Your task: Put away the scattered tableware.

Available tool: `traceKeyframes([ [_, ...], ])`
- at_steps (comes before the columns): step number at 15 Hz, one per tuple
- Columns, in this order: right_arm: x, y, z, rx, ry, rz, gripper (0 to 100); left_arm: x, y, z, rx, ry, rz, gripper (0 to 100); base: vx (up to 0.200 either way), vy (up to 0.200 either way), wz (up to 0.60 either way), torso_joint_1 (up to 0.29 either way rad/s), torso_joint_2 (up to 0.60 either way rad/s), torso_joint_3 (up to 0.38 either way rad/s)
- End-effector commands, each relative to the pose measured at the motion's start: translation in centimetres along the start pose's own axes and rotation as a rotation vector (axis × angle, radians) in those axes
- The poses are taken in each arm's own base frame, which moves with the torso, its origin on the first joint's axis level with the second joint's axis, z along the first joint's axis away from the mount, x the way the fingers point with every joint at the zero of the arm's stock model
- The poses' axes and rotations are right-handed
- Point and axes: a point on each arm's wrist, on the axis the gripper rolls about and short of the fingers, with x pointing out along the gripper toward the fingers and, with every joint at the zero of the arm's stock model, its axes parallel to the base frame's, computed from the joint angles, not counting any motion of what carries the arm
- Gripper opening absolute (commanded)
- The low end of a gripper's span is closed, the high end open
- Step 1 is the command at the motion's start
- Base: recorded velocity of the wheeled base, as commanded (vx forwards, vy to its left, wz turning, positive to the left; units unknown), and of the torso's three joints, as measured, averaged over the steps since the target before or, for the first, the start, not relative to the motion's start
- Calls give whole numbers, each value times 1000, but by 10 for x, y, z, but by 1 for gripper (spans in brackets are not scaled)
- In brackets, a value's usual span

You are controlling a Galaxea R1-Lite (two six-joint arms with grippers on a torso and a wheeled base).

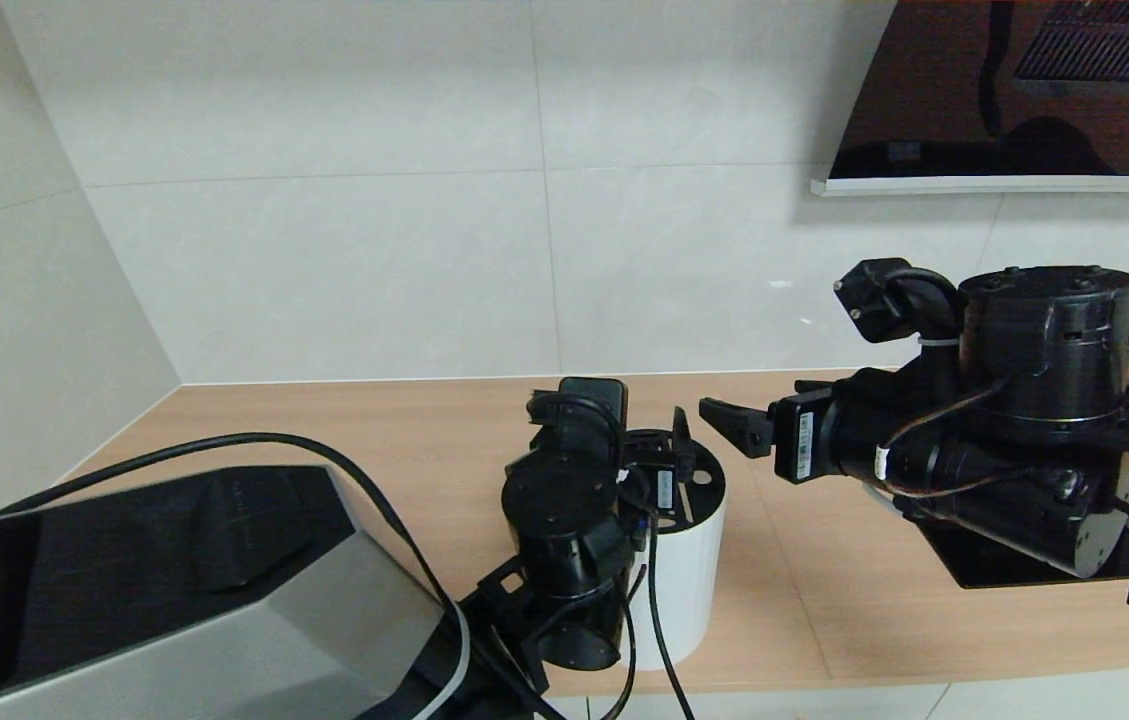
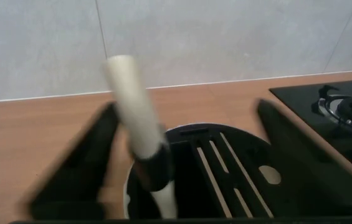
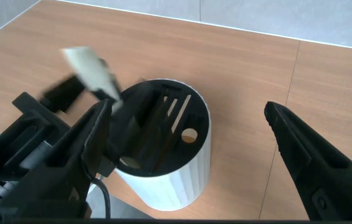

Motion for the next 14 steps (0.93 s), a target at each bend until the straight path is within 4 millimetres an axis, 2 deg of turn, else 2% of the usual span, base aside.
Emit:
traceKeyframes([
  [1, -1, 0, 1, 1, -6, 2, 100, -13, 10, 32, -32, -42, -4, 100, 0, 0, 0, 0, 0, 0],
  [5, -10, -8, 7, -25, -38, -54, 100, -51, 53, 85, 0, -39, -64, 100, 0, 0, 0, 0, 0, 0],
  [8, -38, -32, 23, -49, -110, -125, 100, -99, 90, 122, -3, -42, -73, 100, 0, 0, 0, 0, 0, 0],
  [11, -74, -38, 21, -45, -149, -128, 100, -137, 137, 139, -9, -58, -5, 100, 0, 0, 0, 0, 0, 0],
  [12, -79, -39, 21, -44, -155, -128, 100, -144, 145, 141, -11, -65, 12, 100, 0, 0, 0, 0, 0, 0],
  [13, -100, -42, 15, -39, -175, -134, 100, -169, 172, 139, -11, -84, 80, 100, 0, 0, 0, 0, 0, 0],
  [14, -108, -43, 14, -37, -186, -134, 100, -179, 181, 138, -11, -92, 100, 100, 0, 0, 0, 0, 0, 0],
])
